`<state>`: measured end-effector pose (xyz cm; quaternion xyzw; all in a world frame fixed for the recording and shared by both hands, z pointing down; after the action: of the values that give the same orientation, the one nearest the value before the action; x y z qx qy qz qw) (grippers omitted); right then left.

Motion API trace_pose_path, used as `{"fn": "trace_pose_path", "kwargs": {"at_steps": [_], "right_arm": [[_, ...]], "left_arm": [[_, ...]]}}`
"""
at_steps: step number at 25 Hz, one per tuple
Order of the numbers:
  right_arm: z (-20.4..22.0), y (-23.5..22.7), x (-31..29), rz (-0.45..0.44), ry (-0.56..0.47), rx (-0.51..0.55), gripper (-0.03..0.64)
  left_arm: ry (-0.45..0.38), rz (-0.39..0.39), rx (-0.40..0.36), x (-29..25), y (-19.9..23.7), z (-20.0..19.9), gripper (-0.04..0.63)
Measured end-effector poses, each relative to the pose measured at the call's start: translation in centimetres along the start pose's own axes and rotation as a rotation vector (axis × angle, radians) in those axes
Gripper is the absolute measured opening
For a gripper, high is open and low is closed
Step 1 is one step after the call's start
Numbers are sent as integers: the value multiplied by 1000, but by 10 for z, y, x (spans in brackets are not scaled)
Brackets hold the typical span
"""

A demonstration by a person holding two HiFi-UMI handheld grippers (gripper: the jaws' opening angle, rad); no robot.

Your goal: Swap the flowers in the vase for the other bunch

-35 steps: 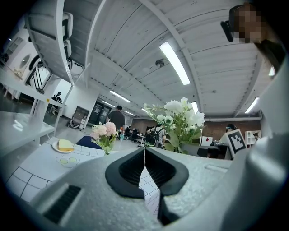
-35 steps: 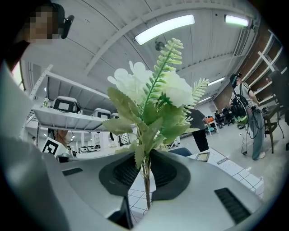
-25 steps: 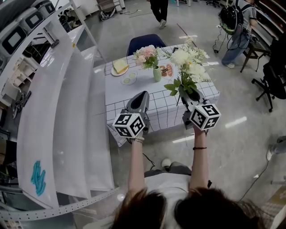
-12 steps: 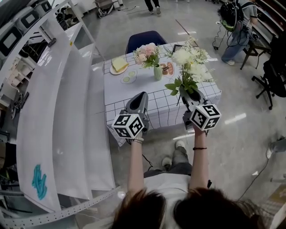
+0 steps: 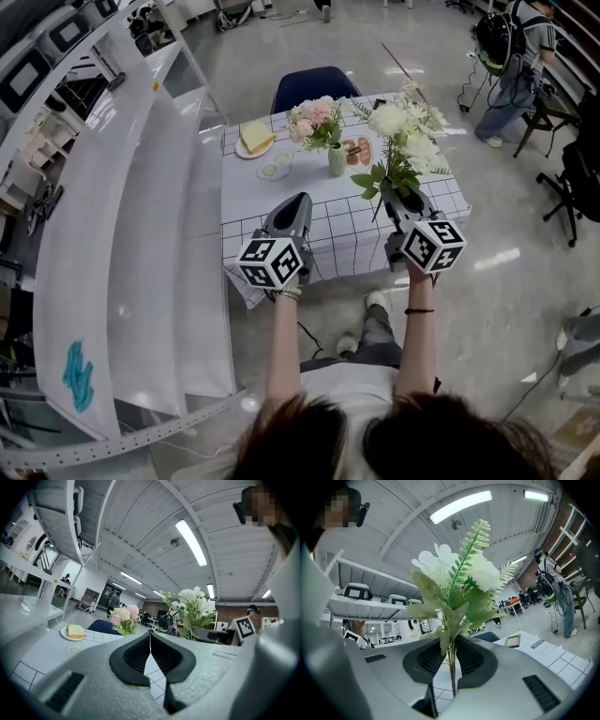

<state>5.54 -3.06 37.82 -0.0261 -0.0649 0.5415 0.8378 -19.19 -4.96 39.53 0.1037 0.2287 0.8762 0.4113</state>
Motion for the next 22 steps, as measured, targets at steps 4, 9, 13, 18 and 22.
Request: {"fn": "trace_pose_path", "kwargs": {"at_steps": [4,9,13,18,22], "right_arm": [[2,-14,-16,-16,7,-9,64],[4,-33,-37,-32,16,-19,64],[4,-46,-55,-46,19,-24,64],[1,-63,-78,-64,27,-26,64],[-1,-73,-94,-89,34,-27,64]], "left_arm": [[-6,-15,6,-16,5,1,14],[-23,-29,19,-36,13,1,14],[-25,-47,32,-50,22,2,14],[-27,-65,48,-67,30,3,14],[-27,-79,58,-80,34,4,14]]}}
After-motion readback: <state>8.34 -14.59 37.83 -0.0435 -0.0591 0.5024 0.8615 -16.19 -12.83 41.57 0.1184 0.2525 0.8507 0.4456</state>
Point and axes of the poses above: the fingertips, and each gripper's own axes: x backward along the fingers, y to its left, z out of its underside, the point moved 7 cm from there along x, backward along the fingers, and after that the axes turned 12 degrees about x, right-handed, at the moved point
